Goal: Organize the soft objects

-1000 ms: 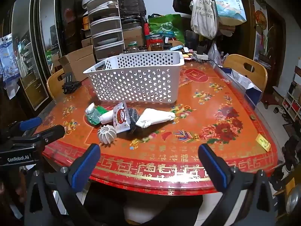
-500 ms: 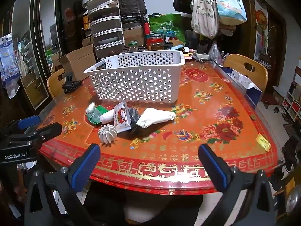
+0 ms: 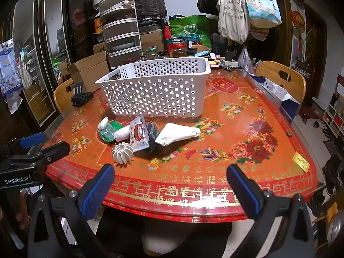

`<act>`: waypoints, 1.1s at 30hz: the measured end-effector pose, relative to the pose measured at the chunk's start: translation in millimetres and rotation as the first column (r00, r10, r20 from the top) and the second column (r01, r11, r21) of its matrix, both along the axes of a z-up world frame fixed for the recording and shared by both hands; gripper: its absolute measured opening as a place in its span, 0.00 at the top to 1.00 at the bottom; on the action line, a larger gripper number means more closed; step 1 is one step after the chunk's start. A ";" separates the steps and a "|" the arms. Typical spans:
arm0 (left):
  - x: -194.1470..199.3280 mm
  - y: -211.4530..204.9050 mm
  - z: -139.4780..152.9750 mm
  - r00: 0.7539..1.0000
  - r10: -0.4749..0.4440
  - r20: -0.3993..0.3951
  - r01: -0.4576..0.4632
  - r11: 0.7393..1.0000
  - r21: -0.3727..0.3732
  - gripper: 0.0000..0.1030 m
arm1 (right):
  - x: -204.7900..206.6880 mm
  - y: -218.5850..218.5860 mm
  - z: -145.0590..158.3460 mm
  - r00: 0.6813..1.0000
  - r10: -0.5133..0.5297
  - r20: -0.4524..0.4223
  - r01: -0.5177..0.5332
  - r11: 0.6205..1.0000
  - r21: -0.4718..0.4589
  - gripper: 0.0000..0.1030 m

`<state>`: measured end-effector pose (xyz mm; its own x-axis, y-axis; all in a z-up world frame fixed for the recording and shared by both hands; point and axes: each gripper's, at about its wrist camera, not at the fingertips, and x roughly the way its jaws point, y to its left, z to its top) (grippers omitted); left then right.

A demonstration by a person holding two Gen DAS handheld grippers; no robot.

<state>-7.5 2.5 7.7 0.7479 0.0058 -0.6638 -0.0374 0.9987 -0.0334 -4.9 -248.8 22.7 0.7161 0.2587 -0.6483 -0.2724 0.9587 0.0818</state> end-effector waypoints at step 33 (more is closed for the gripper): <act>-0.5 2.4 1.4 1.000 0.001 0.003 -0.001 1.000 -0.004 0.00 | -0.8 0.2 -0.2 1.000 0.001 -0.001 -0.001 1.000 0.005 0.00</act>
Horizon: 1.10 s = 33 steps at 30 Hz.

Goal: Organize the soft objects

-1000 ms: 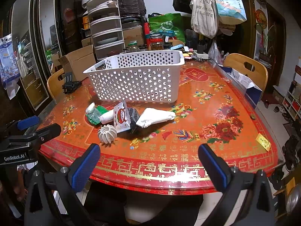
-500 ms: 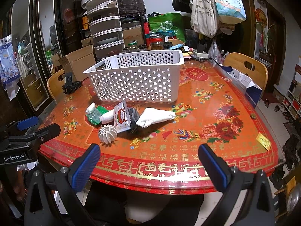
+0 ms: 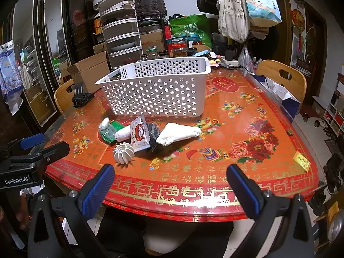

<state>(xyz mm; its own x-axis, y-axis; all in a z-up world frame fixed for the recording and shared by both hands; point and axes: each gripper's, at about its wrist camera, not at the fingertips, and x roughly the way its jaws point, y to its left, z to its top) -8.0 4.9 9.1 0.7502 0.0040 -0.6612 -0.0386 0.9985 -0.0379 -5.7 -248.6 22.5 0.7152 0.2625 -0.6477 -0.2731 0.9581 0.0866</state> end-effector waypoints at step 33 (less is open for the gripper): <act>1.6 0.9 -1.8 1.000 0.016 0.024 -0.016 1.000 0.013 0.00 | 1.6 -1.1 -3.0 1.000 -0.004 -0.010 0.004 1.000 0.006 0.00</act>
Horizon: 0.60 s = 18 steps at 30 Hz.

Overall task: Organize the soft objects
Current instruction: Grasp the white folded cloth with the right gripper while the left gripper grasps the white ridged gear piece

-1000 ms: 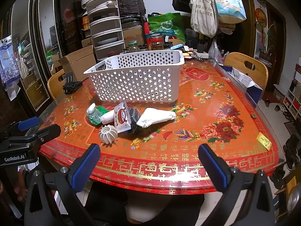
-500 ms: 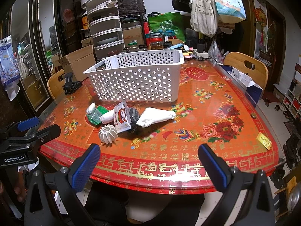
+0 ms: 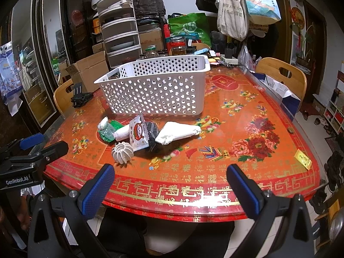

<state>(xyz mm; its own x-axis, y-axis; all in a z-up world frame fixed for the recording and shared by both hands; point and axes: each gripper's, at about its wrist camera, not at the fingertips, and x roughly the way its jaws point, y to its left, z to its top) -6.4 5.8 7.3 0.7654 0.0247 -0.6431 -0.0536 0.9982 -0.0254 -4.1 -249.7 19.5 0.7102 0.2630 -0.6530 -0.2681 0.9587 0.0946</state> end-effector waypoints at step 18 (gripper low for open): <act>57.6 -20.6 -63.4 0.982 -0.168 -0.086 0.163 0.984 -0.065 0.00 | 69.9 -10.0 -40.0 0.996 0.007 -0.089 -0.005 1.000 0.024 0.00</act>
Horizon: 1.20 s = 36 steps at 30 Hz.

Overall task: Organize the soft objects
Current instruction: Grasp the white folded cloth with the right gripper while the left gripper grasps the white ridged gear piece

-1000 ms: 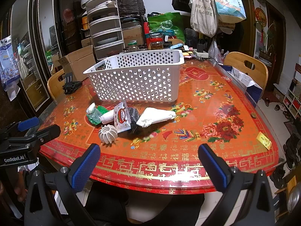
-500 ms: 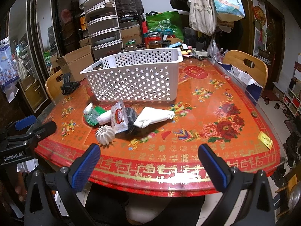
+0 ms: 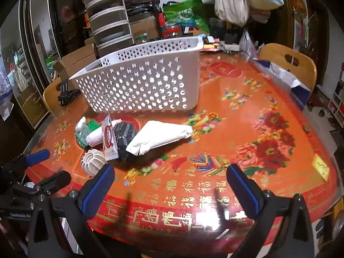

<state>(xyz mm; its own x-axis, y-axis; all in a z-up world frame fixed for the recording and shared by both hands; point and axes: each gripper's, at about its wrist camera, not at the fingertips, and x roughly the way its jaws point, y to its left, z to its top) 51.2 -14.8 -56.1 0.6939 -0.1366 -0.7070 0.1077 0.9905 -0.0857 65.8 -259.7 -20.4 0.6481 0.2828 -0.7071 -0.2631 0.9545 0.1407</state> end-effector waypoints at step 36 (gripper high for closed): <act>41.5 -11.4 -29.8 0.993 -0.115 0.010 0.116 0.992 -0.045 0.38 | 72.0 20.9 -25.8 0.991 0.076 -0.106 -0.062 0.989 0.136 0.45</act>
